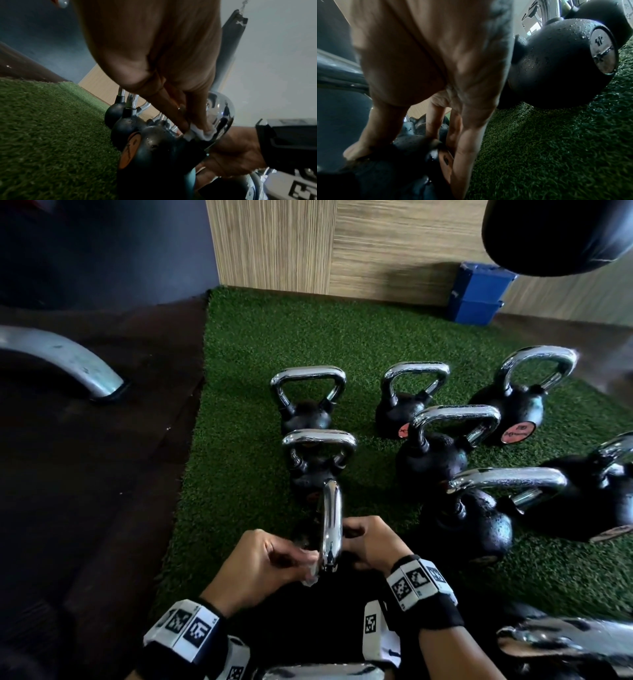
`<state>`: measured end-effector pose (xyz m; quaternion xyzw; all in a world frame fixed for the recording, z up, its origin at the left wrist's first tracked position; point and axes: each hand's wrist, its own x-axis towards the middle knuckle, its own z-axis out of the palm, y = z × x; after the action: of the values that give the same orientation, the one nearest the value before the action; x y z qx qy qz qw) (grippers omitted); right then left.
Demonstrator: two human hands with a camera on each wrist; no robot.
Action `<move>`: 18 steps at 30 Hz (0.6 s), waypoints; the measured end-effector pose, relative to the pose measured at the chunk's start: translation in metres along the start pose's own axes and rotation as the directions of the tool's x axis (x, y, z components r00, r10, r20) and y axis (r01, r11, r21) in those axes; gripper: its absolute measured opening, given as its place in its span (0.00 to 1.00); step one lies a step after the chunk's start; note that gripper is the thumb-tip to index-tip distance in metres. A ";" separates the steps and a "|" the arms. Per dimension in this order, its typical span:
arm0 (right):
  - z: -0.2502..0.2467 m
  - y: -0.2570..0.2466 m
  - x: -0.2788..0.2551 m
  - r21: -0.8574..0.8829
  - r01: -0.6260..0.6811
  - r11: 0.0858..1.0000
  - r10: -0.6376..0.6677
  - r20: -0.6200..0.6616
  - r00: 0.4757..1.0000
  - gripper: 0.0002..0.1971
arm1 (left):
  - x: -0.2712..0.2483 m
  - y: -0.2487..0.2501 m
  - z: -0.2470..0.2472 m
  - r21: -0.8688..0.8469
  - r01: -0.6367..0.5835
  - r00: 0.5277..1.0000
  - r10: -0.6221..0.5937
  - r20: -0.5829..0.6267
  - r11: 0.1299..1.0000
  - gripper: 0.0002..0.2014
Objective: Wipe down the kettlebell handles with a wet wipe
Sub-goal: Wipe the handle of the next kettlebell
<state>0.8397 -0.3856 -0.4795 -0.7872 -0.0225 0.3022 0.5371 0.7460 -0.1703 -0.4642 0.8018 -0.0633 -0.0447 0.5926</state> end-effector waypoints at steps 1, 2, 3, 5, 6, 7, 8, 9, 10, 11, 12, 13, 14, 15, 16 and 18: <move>0.000 0.000 0.000 -0.005 0.001 1.000 -0.001 -0.003 1.000 0.11 | 0.000 -0.001 0.001 0.031 -0.001 1.000 0.002 -0.015 1.000 0.12; 0.001 0.000 -0.001 -0.018 -0.001 1.000 0.001 -0.008 1.000 0.12 | 0.000 -0.002 0.001 0.067 -0.010 1.000 0.012 -0.025 0.998 0.13; 0.002 -0.003 -0.001 -0.046 -0.009 0.999 0.009 -0.017 1.000 0.13 | 0.000 -0.003 0.000 0.105 -0.022 0.999 0.025 -0.026 0.994 0.14; 0.001 -0.012 -0.003 -0.215 -0.021 0.976 0.013 -0.039 0.999 0.15 | 0.001 -0.002 -0.002 0.152 -0.024 1.000 0.025 -0.003 0.988 0.14; -0.001 -0.018 -0.005 -0.363 -0.023 0.932 0.004 -0.052 0.999 0.15 | 0.002 -0.001 -0.005 0.142 -0.005 1.000 0.004 0.004 0.990 0.12; -0.002 -0.027 -0.008 -0.512 -0.037 0.858 -0.006 -0.082 0.997 0.16 | 0.004 0.000 -0.007 0.094 0.019 1.000 -0.020 0.004 0.995 0.09; -0.004 -0.036 -0.013 -0.622 -0.060 0.781 -0.036 -0.141 0.989 0.17 | 0.005 0.001 -0.009 0.011 0.037 0.999 -0.036 -0.008 0.999 0.09; -0.006 -0.048 -0.020 -0.673 -0.082 0.735 -0.092 -0.219 0.971 0.15 | 0.006 0.002 -0.011 -0.095 0.042 0.998 -0.045 -0.040 0.995 0.10; -0.008 -0.058 -0.027 -0.683 -0.082 0.726 -0.170 -0.293 0.941 0.12 | 0.006 0.005 -0.014 -0.206 0.039 0.996 -0.055 -0.076 0.978 0.11; -0.011 -0.067 -0.033 -0.676 -0.041 0.735 -0.267 -0.344 0.900 0.09 | 0.007 0.008 -0.017 -0.303 0.025 0.993 -0.060 -0.106 0.953 0.12; -0.013 -0.075 -0.039 -0.658 0.047 0.751 -0.369 -0.359 0.857 0.07 | 0.007 0.012 -0.020 -0.374 0.007 0.990 -0.061 -0.131 0.928 0.13; -0.015 -0.083 -0.045 -0.624 0.160 0.765 -0.453 -0.345 0.822 0.06 | 0.009 0.016 -0.023 -0.417 -0.003 0.987 -0.064 -0.146 0.909 0.14; -0.015 -0.091 -0.052 -0.577 0.277 0.768 -0.517 -0.304 0.800 0.06 | 0.010 0.022 -0.026 -0.451 -0.006 0.986 -0.070 -0.151 0.893 0.15; -0.014 -0.099 -0.058 -0.524 0.387 0.759 -0.566 -0.236 0.790 0.07 | 0.013 0.027 -0.027 -0.485 -0.010 0.986 -0.073 -0.151 0.874 0.16; -0.011 -0.106 -0.064 -0.470 0.477 0.743 -0.603 -0.161 0.782 0.10 | 0.016 0.033 -0.026 -0.523 -0.014 0.986 -0.076 -0.151 0.852 0.17; -0.006 -0.113 -0.070 -0.392 0.586 0.709 -0.658 -0.071 0.749 0.15 | 0.025 0.044 -0.023 -0.587 -0.024 0.981 -0.094 -0.170 0.810 0.15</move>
<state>0.8182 -0.3678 -0.3490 -0.8410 -0.2847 0.0105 0.4600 0.7717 -0.1648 -0.4156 0.5817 0.0252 0.0040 0.8130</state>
